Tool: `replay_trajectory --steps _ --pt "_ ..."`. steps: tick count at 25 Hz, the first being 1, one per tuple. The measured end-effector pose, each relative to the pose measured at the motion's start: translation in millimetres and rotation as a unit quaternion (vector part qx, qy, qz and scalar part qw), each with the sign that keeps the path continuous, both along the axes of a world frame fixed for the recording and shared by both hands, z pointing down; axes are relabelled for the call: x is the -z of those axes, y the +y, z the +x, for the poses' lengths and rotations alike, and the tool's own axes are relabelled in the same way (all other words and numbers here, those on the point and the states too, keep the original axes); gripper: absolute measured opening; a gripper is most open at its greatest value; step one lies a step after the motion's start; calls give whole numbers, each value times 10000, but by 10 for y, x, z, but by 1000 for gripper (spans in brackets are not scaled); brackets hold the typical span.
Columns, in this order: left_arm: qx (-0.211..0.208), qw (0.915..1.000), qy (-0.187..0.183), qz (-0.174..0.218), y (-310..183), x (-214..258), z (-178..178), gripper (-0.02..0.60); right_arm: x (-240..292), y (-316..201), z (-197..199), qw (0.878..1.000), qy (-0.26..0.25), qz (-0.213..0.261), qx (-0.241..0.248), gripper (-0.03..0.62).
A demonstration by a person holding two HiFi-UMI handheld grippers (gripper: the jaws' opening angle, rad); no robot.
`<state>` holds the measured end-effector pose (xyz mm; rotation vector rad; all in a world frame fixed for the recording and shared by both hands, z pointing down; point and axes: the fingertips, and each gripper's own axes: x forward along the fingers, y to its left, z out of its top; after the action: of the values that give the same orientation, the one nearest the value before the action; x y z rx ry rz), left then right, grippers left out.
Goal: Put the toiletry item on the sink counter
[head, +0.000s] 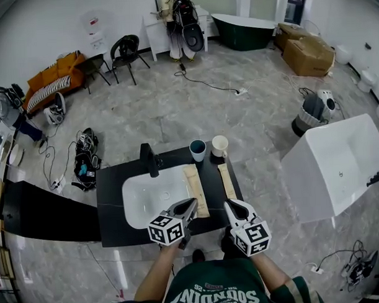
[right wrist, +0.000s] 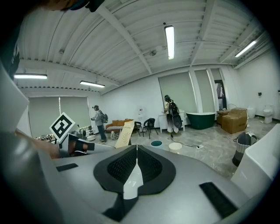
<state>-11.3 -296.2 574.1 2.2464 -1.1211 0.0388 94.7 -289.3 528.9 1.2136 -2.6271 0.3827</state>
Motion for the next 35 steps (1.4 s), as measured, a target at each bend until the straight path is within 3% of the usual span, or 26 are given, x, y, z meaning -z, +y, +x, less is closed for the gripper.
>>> replay_trajectory --steps 25,35 --pt "-66 9975 -183 -676 -663 -709 480 12 -435 -476 458 9989 32 -472 -43 43" --pt "-53 9912 -300 -1288 -807 -1324 586 12 -649 -665 566 9972 17 -745 -23 43"
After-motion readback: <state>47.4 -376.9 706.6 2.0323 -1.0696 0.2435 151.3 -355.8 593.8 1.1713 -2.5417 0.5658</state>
